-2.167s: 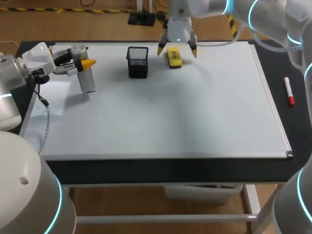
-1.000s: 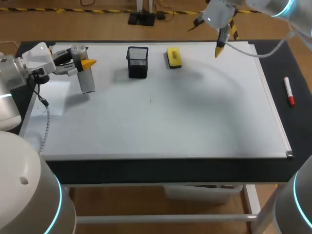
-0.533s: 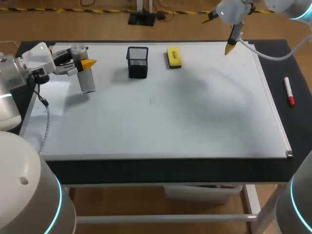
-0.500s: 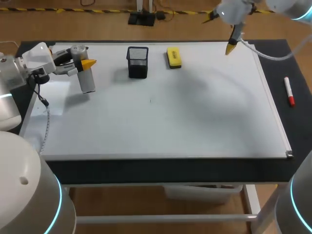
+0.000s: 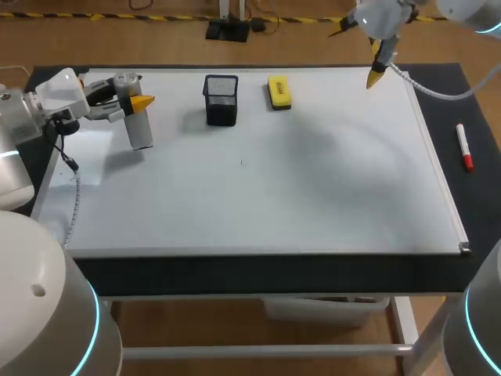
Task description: Pick up the inspection probe, press it on each red-marked spot on the whiteboard one by one, put down the probe, pick up the eraser, and wipe off all the red marks.
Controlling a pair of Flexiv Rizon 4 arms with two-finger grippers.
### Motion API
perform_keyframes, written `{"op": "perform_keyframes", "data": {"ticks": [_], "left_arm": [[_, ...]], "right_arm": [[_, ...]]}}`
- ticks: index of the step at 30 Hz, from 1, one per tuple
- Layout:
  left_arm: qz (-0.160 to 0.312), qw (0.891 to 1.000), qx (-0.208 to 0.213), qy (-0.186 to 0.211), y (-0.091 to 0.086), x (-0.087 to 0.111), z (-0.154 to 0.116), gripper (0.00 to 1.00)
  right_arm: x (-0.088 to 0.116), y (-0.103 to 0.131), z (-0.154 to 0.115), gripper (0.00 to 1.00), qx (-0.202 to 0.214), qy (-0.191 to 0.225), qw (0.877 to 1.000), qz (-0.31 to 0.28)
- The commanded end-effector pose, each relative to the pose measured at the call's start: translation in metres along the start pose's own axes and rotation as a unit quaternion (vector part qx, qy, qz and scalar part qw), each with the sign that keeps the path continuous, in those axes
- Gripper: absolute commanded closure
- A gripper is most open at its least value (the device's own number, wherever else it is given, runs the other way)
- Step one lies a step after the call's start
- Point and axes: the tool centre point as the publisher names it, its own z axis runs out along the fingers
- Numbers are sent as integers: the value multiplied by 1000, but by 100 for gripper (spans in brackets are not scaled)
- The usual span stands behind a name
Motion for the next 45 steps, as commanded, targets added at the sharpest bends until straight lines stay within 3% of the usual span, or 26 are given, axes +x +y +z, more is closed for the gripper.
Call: {"op": "perform_keyframes", "data": {"ticks": [1, 11, 21, 34, 45], "left_arm": [[0, 1000, 1, -5, -4, 5, -1, 100], [-3, 1000, 5, 24, -33, 6, 11, 100], [4, 997, 15, 76, -65, 0, 47, 100], [-7, 987, 31, 158, -85, -5, 108, 100], [-9, 984, 33, 174, -95, -11, 151, 100]], "right_arm": [[-1, -1, -1, 0, 1, 3, 1000, -1], [-1, -1, -1, 0, 1, 3, 1000, -1], [-1, -1, -1, 0, 1, 3, 1000, -1], [-1, -1, -1, 0, 1, 3, 1000, -1], [-1, -1, -1, 0, 1, 3, 1000, -1]]}}
